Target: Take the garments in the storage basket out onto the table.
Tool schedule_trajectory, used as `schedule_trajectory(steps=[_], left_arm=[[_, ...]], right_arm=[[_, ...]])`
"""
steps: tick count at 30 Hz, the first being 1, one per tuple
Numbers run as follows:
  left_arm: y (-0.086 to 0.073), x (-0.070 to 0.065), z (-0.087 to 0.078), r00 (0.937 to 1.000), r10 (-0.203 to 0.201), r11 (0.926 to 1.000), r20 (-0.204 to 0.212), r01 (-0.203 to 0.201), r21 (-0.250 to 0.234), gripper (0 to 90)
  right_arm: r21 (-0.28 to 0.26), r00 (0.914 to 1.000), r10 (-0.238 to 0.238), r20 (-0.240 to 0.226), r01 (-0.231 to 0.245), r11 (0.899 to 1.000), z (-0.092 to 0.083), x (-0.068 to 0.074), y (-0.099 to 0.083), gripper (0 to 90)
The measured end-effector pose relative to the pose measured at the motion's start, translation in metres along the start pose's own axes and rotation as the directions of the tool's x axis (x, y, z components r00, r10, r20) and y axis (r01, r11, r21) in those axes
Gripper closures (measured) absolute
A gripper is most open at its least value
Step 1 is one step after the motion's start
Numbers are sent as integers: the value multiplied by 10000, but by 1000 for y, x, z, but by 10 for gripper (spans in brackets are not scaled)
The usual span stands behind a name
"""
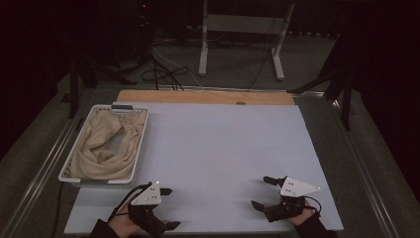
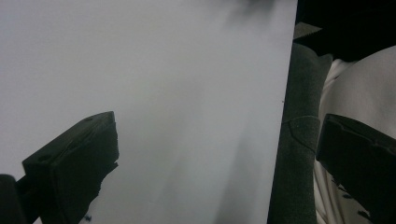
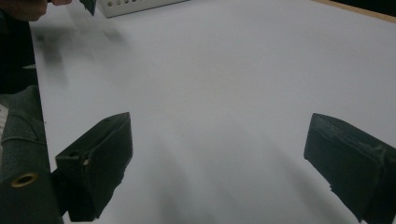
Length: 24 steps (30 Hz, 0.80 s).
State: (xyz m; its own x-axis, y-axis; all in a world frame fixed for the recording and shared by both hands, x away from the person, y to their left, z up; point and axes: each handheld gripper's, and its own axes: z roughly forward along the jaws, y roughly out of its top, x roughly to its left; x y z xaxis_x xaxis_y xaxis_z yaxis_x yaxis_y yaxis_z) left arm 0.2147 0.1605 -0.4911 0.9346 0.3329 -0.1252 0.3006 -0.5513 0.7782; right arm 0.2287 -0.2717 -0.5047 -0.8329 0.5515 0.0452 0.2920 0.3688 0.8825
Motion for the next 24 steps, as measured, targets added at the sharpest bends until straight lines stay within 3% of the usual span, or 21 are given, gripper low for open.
schedule_trajectory(steps=[14,20,24], left_arm=[[19,-5,-7,9982,413,9974,423,-437,576,0],[28,-3,-16,9981,450,9979,427,-470,454,0],[35,-6,-19,9964,691,9955,496,-721,616,0]], right_arm=[[-123,10000,-81,-48,80,9999,-3,2,2,82],[-249,9999,-108,-93,106,9996,-5,4,4,82],[-289,9997,-77,-211,70,9996,-6,4,5,98]])
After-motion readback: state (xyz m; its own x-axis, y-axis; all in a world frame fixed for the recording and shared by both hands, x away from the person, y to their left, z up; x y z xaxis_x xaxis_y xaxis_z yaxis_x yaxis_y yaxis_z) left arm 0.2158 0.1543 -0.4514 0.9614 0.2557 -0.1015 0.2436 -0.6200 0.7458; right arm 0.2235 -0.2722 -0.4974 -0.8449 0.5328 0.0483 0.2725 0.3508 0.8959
